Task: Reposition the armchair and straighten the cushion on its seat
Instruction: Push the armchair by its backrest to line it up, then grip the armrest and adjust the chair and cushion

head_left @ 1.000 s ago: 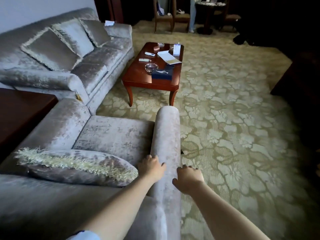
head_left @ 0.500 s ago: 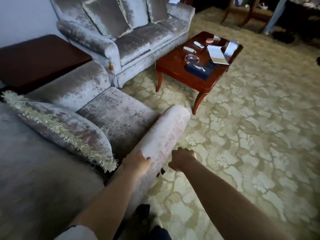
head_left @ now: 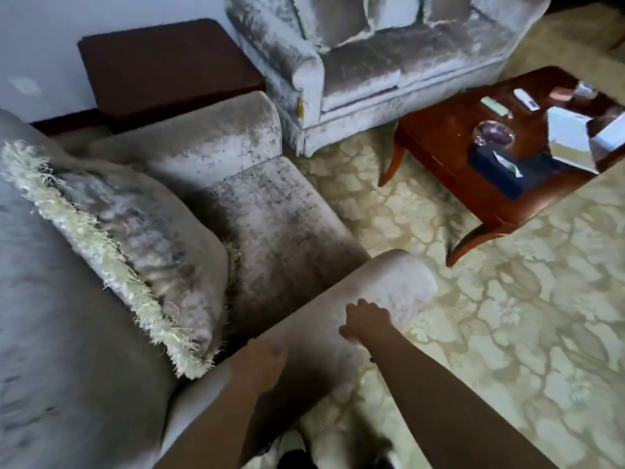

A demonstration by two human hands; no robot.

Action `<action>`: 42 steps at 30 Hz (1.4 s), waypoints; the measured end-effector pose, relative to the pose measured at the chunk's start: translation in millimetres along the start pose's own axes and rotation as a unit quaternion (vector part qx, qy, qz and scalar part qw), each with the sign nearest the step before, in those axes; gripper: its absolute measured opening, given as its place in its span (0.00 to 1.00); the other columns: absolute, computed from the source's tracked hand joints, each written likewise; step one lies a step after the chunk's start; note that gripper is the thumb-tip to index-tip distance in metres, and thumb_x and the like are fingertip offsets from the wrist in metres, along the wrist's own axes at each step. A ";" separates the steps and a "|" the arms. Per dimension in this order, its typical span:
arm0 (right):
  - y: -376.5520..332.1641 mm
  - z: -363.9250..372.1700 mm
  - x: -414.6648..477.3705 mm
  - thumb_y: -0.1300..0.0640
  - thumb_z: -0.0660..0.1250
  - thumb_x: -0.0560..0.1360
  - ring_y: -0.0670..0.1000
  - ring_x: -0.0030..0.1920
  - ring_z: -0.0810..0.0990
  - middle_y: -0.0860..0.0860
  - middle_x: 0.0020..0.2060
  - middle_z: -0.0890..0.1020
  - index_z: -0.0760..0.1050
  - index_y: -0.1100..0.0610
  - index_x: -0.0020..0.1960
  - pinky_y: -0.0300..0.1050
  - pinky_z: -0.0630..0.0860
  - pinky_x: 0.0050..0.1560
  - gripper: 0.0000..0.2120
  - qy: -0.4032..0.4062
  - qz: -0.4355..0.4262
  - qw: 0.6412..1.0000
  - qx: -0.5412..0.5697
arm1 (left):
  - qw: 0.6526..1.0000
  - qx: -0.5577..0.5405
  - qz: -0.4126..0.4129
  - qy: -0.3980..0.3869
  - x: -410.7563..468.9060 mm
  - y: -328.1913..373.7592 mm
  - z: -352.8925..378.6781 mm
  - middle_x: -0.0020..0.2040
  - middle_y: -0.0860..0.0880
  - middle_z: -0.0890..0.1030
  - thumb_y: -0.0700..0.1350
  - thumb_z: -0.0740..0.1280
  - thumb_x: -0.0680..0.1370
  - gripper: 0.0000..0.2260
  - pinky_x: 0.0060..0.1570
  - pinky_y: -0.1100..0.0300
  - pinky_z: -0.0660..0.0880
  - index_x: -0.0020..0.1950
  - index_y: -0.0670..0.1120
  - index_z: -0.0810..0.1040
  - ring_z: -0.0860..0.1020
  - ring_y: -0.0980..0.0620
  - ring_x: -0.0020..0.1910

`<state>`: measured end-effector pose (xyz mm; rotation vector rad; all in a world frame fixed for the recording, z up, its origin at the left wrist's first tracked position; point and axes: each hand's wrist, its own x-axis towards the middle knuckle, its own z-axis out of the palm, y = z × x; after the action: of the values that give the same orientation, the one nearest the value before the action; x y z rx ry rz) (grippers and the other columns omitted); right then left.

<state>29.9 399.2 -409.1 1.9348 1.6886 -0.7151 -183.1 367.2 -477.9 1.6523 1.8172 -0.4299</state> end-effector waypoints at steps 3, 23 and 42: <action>7.0 -12.9 40.5 0.46 0.62 0.75 0.57 0.60 0.72 0.55 0.61 0.71 0.67 0.54 0.66 0.53 0.70 0.56 0.22 0.008 -0.060 0.998 -0.004 | 0.996 -0.070 -0.041 0.022 10.5 26.2 5.9 0.55 0.45 0.79 0.56 0.62 0.75 0.20 0.42 0.57 0.67 0.59 0.44 0.75 0.78 0.45 0.52; 23.8 24.1 233.9 0.38 0.48 0.77 0.56 0.60 0.75 0.54 0.62 0.77 0.75 0.53 0.61 0.51 0.67 0.57 0.27 -0.072 -0.148 0.982 -0.098 | 0.980 -0.112 -0.136 -0.094 173.9 144.9 22.2 0.64 0.44 0.75 0.58 0.45 0.79 0.27 0.54 0.52 0.66 0.63 0.46 0.75 0.72 0.45 0.61; 36.3 45.6 205.2 0.36 0.48 0.76 0.55 0.56 0.75 0.55 0.57 0.78 0.75 0.54 0.60 0.52 0.68 0.63 0.29 -0.120 -0.119 0.982 -0.084 | 0.986 -0.090 -0.107 -0.091 139.8 143.5 50.0 0.65 0.42 0.73 0.59 0.44 0.79 0.28 0.54 0.53 0.66 0.66 0.44 0.72 0.72 0.44 0.61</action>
<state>84.1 517.6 -578.0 1.4848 1.7799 -0.8281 -33.0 465.3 -580.3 1.2605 1.8441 -0.4764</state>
